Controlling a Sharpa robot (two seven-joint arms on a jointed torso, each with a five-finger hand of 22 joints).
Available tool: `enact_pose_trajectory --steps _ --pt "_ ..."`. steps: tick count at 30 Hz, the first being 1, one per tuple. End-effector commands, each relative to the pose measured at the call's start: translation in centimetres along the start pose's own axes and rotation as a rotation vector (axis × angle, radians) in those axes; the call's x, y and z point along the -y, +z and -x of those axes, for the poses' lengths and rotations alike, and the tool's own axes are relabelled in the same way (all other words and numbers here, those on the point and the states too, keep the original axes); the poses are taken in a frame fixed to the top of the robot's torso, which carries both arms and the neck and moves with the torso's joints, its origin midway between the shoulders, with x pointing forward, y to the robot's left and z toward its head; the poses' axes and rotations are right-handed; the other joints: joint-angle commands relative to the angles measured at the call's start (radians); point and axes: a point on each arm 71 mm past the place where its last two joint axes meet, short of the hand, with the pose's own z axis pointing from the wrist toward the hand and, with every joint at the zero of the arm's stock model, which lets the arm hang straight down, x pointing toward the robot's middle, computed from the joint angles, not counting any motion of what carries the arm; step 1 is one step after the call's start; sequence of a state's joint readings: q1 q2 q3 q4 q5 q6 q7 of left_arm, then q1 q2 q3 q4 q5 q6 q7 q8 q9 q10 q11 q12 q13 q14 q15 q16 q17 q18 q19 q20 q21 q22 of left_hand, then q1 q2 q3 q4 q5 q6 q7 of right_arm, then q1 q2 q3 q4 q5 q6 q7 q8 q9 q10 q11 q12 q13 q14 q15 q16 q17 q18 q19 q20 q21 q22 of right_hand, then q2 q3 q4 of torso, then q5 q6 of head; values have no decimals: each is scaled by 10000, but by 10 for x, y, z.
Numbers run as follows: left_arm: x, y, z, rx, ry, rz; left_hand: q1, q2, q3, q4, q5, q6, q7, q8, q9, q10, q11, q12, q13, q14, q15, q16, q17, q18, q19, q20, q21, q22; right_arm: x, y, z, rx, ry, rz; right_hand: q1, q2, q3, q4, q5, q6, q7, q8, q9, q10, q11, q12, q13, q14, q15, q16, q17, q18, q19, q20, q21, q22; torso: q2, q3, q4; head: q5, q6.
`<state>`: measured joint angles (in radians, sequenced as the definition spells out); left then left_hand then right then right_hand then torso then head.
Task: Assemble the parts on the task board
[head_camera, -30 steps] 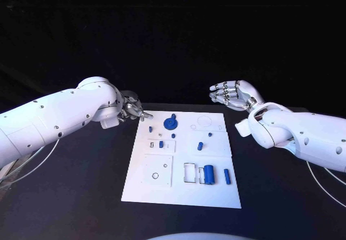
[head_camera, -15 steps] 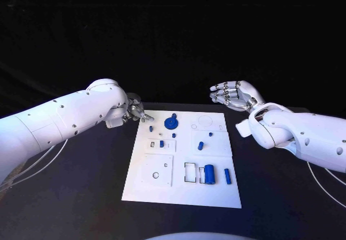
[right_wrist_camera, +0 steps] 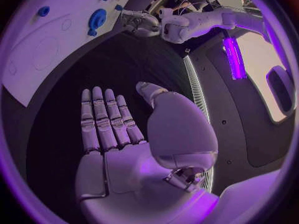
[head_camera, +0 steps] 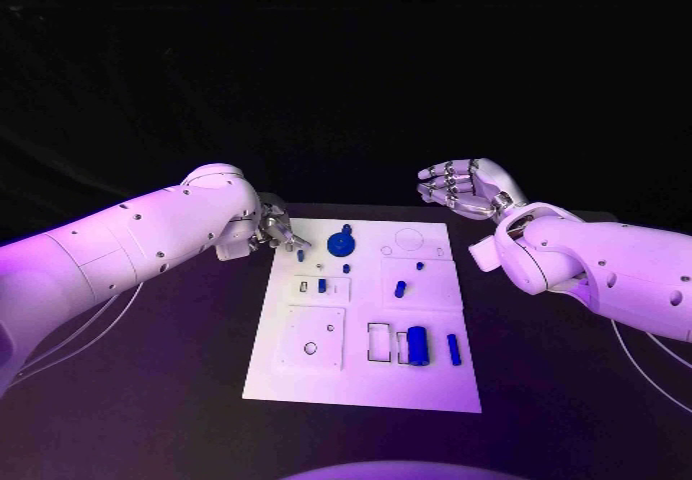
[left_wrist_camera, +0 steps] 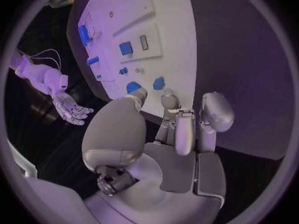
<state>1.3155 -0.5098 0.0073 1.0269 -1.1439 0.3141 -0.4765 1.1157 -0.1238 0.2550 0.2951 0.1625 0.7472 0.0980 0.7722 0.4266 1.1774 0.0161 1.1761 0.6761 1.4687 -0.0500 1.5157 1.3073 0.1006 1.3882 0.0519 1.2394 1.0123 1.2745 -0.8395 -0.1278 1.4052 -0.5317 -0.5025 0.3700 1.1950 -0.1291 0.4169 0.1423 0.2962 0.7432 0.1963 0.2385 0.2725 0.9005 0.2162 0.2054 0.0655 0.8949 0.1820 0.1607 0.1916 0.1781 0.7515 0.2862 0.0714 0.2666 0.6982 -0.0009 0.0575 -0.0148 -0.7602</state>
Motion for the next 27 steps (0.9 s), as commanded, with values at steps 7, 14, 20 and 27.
enact_pose_trajectory --steps 7,14,20,27 --pt "5 2 -5 -487 14 -226 -45 111 -54 -13 8 -89 -22 98 39 -67 13 97 52 729 -1 65 1537 71 11 -42 15 41 -1 0 -3 -217 51 125 -63 46 -64 -15 34 71 850 -50 -10 25 51 -52 -12 -13 49 -56 -10 -92 -63 21 -51 -9 -17 0 15 -3 -53" --pt "7 4 -8 -648 -99 -289 59 229 4 -21 31 -108 -19 137 73 -66 15 121 68 739 3 83 1573 65 20 -29 41 78 -1 0 -4 -226 59 129 -63 46 -64 -15 34 71 850 -50 -10 25 51 -52 -12 -13 49 -56 -10 -92 -63 21 -51 -9 -16 10 -10 7 -53" --pt "6 5 -8 -628 -174 -237 163 420 103 -15 47 -128 -12 171 106 -65 20 145 82 744 8 93 1592 65 20 -19 53 93 -1 0 -4 -228 60 128 -50 53 -84 -26 44 76 851 -61 -22 25 53 -63 -13 -5 51 -81 -29 -93 -66 22 -49 -35 -18 3 3 -9 -65" --pt "6 6 -9 -647 -206 -161 283 538 216 -25 41 -157 -7 181 124 -72 24 159 88 744 14 94 1594 68 12 -11 53 88 -1 0 -4 -233 64 132 -50 53 -84 -26 44 76 851 -61 -22 25 53 -63 -13 -5 51 -81 -29 -93 -66 22 -49 -35 -16 5 4 -30 -73"
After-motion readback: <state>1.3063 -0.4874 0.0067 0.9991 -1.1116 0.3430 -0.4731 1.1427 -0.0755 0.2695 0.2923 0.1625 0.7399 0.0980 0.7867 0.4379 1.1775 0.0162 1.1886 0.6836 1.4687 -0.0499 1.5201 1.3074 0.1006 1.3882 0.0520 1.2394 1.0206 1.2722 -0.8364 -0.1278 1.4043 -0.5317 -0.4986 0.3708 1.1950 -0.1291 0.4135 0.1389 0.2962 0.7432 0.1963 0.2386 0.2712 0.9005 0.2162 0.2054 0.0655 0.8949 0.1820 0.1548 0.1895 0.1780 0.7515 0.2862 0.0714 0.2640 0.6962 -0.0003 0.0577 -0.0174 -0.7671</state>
